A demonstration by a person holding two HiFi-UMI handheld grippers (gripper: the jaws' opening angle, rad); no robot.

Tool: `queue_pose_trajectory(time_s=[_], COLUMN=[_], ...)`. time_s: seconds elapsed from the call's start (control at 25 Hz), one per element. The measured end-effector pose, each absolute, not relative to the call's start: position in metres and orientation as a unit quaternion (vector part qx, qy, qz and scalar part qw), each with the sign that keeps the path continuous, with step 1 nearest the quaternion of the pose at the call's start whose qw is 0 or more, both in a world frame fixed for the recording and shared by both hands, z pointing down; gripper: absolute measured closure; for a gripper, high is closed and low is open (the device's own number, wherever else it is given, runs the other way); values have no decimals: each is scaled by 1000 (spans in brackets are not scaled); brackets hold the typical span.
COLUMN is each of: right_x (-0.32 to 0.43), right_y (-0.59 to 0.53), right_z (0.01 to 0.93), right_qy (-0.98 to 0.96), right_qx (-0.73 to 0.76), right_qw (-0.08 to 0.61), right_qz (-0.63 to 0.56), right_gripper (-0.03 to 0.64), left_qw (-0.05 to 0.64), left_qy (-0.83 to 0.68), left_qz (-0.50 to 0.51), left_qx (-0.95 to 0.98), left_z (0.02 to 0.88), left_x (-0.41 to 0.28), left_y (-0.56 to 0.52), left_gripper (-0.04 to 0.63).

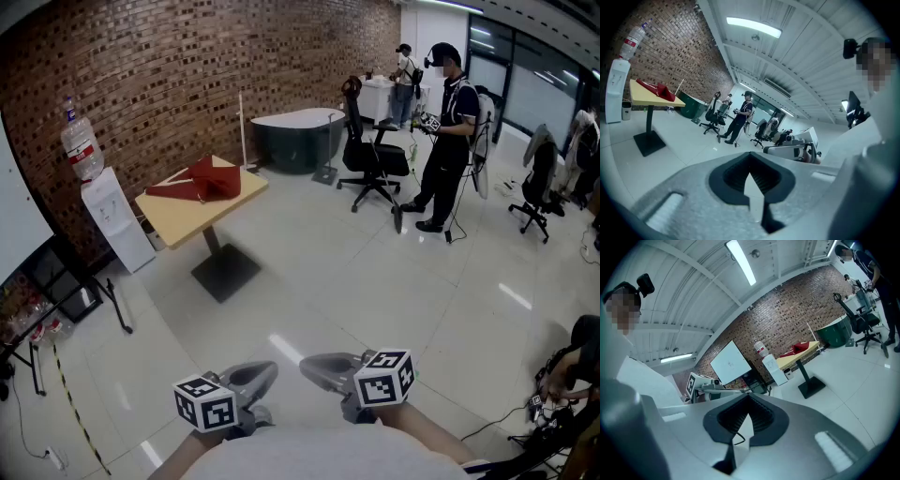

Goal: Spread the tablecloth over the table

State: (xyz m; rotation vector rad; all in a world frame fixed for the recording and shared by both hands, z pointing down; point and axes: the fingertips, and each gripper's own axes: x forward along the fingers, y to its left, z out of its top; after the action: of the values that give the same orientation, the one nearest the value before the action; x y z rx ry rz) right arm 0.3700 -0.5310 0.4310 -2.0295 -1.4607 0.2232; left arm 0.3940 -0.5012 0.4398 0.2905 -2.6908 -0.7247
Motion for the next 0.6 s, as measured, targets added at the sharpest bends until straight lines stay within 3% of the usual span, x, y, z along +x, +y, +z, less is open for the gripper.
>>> queue_pose_trajectory(time_s=[0.6], right_x=[321], right_y=[-462], right_z=[460], right_qy=[-546], right_qx=[-762], right_qw=[340], right_qz=[78], right_gripper=[617], left_qw=[185], left_qy=[-939], left_qz=[-272], left_qx=[105], left_z=[463], left_x=[360], left_y=[-435], left_gripper=[595])
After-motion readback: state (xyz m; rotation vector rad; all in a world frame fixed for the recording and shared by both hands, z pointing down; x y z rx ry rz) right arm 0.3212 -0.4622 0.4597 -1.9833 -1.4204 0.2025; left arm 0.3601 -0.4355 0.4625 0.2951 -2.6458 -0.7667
